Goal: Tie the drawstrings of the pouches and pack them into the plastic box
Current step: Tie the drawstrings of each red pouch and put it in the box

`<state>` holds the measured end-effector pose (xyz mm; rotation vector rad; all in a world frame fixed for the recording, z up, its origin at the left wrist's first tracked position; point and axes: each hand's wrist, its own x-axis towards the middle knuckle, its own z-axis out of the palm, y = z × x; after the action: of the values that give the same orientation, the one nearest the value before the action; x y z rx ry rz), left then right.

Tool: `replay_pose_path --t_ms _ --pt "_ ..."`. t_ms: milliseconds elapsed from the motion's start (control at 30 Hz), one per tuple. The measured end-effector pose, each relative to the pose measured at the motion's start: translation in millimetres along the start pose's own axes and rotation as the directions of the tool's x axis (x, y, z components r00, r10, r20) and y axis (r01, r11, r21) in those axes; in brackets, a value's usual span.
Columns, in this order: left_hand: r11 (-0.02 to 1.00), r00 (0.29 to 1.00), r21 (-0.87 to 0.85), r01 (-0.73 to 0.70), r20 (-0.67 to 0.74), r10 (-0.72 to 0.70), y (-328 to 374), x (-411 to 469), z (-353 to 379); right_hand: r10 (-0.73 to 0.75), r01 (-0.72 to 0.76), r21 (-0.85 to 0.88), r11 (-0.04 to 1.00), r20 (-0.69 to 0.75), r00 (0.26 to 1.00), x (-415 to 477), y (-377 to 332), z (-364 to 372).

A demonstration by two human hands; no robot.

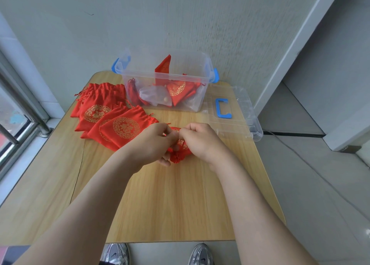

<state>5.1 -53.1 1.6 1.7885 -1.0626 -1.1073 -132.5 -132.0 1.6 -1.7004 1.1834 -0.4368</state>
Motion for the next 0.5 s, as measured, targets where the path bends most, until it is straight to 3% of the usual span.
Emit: replay_pose_path --t_ms 100,233,400,500 --pt "0.992 0.999 -0.118 0.039 0.04 -0.035 1.7 -3.5 -3.4 0.034 -0.034 0.024 0.999 -0.033 0.999 -0.6 -1.1 -2.5" --pt "0.985 0.997 -0.155 0.072 0.027 -0.068 5.4 -5.8 -3.9 0.055 -0.054 0.032 0.998 -0.042 0.998 -1.1 -2.5 -4.9" --pt "0.994 0.993 -0.096 0.059 -0.096 -0.068 3.9 -1.6 -2.4 0.01 -0.011 -0.014 1.0 -0.045 0.999 2.8 -1.3 -7.2" --pt "1.0 0.996 0.002 0.031 -0.084 -0.031 1.5 -2.0 -2.2 -0.064 0.066 0.029 0.997 -0.064 0.996 3.0 -1.2 -6.1"
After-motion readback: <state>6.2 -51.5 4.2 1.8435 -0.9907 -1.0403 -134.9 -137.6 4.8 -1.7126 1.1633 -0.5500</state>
